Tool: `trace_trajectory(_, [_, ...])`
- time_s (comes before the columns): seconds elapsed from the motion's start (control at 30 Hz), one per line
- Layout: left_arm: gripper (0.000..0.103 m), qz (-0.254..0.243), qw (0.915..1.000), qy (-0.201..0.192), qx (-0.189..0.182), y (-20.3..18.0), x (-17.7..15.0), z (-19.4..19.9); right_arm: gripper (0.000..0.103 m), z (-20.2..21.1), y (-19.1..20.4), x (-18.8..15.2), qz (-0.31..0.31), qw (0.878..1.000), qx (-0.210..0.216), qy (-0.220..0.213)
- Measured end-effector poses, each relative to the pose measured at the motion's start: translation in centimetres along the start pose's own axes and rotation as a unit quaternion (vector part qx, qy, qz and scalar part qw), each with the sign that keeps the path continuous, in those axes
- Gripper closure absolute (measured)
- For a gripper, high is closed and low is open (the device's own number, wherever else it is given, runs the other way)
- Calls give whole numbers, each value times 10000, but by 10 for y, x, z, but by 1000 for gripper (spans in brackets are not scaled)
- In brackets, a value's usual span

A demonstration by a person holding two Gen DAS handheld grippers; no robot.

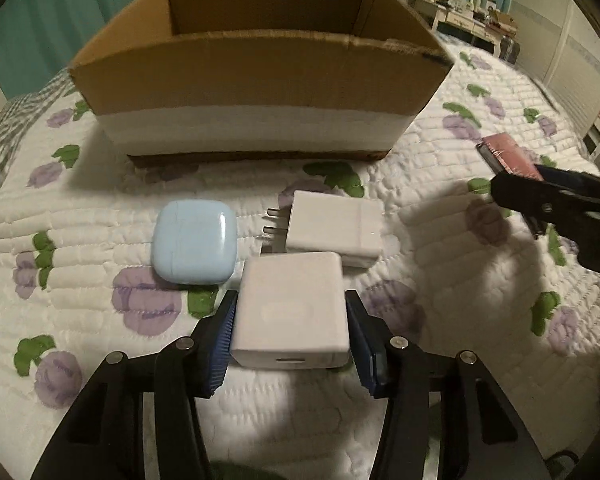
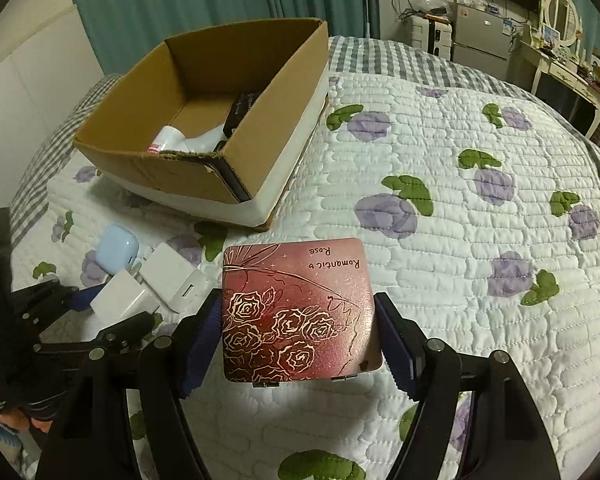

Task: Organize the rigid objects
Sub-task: 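Grasp the pink rose-patterned box with the right tool while the left tool grasps the white square charger, then carry the pink box and white charger into the cardboard box and release both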

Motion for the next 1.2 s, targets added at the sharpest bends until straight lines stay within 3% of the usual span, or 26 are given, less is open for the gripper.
trace_trajectory(0.2, [51,138,9995,-287,-54,5,6,37,31,22,6,2,33,9999,-47,-125])
trace_trajectory(0.57, [51,135,9960,-858,-216,10,59,91,31,67,13,20,164,9984,-383,-372])
trace_trajectory(0.9, [51,53,9894,-1447,-89,33,133,123,31,93,44,96,543,9935,-431,-900])
trace_trajectory(1.2, [51,79,9864,-1637,121,59,198,95,31,73,60,165,898,9881,-287,-1219])
Point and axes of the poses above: each gripper's, at about its wrist camera, not at the fingertips, and z roughly against the way its jaws point, y to its left, x to its top, the point moved 10 cm from there along -z, roughly the way its jaws point, and after that the axes turned 3 degrees about z, right-handed, at the moved point
